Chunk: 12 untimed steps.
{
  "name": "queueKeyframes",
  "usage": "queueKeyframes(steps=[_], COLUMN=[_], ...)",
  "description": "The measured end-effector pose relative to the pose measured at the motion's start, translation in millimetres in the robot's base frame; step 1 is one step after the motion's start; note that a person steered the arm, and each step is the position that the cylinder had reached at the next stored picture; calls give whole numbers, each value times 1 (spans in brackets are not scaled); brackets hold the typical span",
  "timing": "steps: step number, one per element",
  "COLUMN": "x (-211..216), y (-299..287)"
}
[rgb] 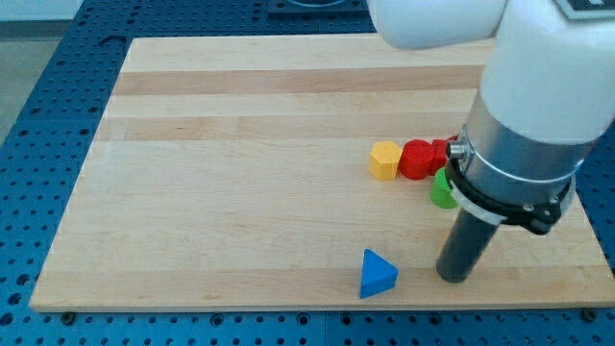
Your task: Push the yellow heart closer to the green circle
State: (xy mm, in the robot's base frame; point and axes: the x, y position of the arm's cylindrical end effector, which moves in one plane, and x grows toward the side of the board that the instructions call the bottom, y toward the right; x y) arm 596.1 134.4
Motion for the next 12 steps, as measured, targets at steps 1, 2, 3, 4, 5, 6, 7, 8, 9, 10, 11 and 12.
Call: queueKeyframes(steps=[1,2,3,4,5,6,7,8,9,10,11,12], x=[0,-6,-14,-22,-27,-12,4,1,-11,-24,-35,-28], y=[11,9,-8,-28,-37,-32,-7,1,1,0,-8,-7])
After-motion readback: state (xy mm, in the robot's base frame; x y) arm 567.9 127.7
